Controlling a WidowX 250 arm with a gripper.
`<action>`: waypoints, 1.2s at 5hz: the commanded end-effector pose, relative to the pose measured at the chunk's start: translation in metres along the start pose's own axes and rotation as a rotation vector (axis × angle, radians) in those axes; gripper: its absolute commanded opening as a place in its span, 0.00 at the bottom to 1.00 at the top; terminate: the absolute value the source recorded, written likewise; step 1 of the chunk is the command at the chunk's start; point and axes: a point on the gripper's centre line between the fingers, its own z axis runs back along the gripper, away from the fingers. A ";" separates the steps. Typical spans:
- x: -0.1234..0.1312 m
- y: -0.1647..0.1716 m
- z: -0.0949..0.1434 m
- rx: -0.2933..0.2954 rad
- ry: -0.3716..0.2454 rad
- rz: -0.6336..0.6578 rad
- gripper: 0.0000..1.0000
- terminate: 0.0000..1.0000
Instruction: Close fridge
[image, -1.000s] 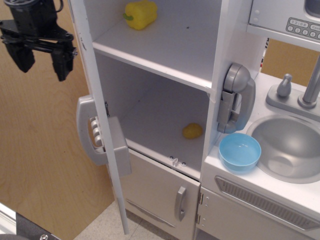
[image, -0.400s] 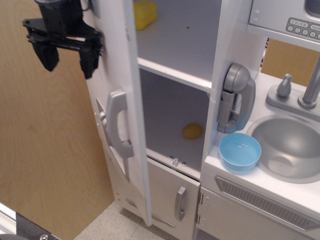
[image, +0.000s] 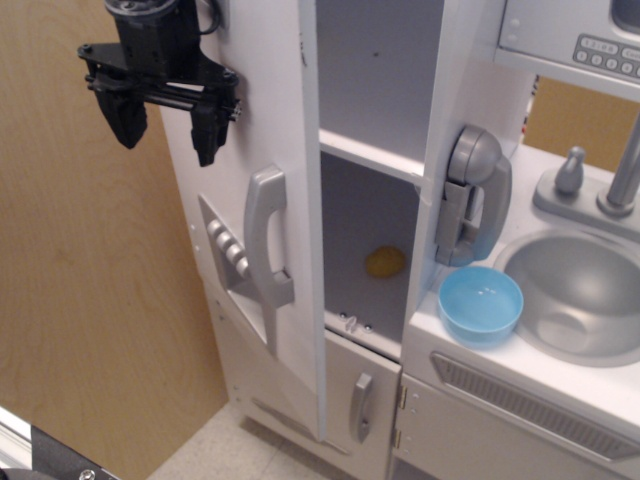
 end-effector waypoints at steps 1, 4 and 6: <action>0.019 -0.014 0.014 -0.008 -0.030 0.009 1.00 0.00; 0.041 -0.023 0.012 -0.020 -0.046 0.025 1.00 0.00; 0.053 -0.024 0.012 -0.011 -0.080 0.056 1.00 0.00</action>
